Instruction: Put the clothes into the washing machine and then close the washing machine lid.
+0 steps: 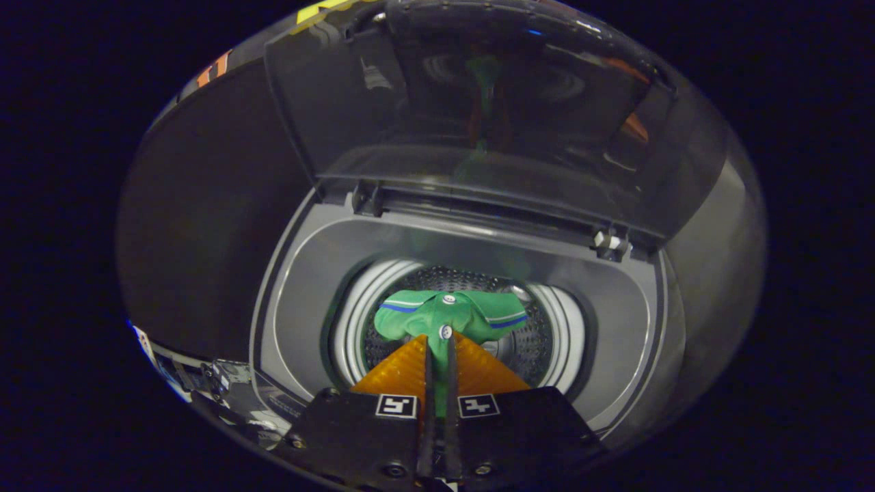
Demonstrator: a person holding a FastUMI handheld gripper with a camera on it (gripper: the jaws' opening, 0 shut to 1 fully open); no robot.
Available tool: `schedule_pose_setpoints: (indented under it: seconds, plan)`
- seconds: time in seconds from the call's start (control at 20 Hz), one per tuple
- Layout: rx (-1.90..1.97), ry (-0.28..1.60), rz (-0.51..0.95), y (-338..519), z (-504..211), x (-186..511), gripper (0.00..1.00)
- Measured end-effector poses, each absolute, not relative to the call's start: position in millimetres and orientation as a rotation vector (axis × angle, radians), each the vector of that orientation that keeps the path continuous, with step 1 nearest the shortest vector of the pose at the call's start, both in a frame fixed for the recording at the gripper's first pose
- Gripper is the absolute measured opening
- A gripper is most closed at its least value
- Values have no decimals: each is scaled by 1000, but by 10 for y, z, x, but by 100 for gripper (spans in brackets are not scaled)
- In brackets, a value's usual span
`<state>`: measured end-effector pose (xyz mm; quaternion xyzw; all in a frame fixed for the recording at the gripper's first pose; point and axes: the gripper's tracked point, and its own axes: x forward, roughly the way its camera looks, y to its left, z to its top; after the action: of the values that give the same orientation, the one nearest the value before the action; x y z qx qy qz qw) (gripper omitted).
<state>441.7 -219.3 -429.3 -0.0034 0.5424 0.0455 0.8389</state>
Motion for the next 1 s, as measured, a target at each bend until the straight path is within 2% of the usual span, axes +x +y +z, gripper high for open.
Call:
schedule_pose_setpoints:
  seconds: [0.1, 0.15, 0.2, 0.35, 0.4, 0.45, 0.9, 1.0]
  plan:
    - [1, 1137, 96, -2183, -4264, 4396, 14]
    - [-27, 1117, 93, -2225, -4201, 4437, 22]
    - [-47, 1098, 104, -2226, -4124, 4430, 27]
    - [-57, 1042, 128, -2160, -3789, 4497, 54]
    - [-54, 1018, 131, -2165, -3678, 4534, 57]
    - [-51, 989, 137, -2150, -3512, 4607, 66]
    - [-4, 661, 174, -1980, -1943, 5313, 66]
    - [-4, 612, 187, -1926, -1755, 5467, 88]
